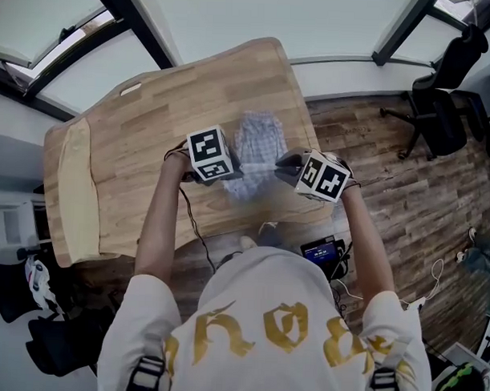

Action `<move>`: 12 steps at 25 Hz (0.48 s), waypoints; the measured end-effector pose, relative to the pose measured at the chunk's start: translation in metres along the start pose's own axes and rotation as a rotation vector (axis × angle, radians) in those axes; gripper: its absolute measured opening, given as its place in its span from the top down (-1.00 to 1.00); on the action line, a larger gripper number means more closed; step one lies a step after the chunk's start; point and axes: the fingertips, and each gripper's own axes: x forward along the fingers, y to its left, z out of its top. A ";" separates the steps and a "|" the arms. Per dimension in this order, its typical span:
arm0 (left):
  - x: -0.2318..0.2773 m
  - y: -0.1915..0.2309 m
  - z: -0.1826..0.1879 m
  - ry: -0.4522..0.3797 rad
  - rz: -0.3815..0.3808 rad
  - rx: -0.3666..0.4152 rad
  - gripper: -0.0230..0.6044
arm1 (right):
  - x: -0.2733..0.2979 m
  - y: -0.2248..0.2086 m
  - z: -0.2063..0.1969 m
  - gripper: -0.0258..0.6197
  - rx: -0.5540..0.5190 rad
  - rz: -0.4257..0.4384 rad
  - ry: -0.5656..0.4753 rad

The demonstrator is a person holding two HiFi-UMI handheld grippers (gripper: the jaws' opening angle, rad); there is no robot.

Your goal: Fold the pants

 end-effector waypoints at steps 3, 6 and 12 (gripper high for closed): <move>-0.005 0.022 0.004 -0.001 -0.002 -0.020 0.71 | 0.003 -0.024 0.001 0.72 0.005 0.021 0.006; -0.007 0.041 0.007 0.007 0.001 -0.037 0.71 | 0.009 -0.047 0.000 0.72 0.008 0.045 0.013; -0.009 0.089 0.009 0.032 0.023 -0.059 0.71 | 0.025 -0.092 -0.002 0.72 0.016 0.094 0.033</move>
